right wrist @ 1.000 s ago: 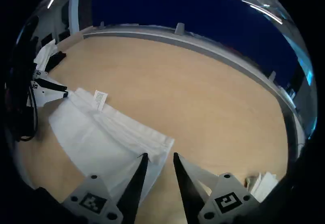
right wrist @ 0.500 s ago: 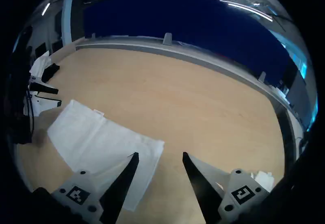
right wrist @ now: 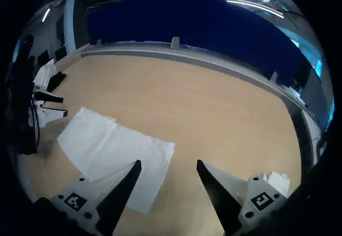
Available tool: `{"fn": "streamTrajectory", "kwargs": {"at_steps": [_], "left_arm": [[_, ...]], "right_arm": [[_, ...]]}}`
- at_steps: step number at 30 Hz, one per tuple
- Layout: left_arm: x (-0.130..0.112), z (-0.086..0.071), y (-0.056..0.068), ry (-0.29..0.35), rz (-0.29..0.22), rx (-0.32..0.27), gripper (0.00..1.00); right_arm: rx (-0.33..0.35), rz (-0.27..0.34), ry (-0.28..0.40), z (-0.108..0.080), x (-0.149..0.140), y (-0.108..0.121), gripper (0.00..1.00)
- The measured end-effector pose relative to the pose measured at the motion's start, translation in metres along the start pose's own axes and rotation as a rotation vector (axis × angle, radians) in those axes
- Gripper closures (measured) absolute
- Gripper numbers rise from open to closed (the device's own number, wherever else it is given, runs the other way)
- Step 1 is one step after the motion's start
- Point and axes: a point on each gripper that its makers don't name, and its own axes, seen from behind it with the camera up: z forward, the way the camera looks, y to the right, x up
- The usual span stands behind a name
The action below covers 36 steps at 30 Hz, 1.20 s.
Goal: Fold towel
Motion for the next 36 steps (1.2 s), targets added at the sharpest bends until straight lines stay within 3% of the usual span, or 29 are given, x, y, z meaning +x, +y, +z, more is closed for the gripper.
{"fn": "streamTrajectory", "kwargs": {"at_steps": [14, 19, 26, 36], "left_arm": [[-0.027, -0.04, 0.007, -0.008, -0.034, 0.015, 0.11], [-0.036, -0.047, 0.008, -0.014, -0.043, 0.02, 0.11], [-0.045, -0.06, 0.004, -0.016, -0.064, 0.053, 0.11], [-0.071, -0.096, -0.01, -0.021, -0.141, 0.127, 0.11]], "right_arm": [[0.013, -0.014, -0.008, -0.041, -0.028, -0.016, 0.0], [0.026, -0.018, -0.011, -0.049, -0.035, -0.019, 0.0], [0.064, -0.063, -0.028, -0.05, -0.042, -0.022, 0.0], [0.173, -0.167, -0.083, -0.041, -0.057, -0.038, 0.0]]}}
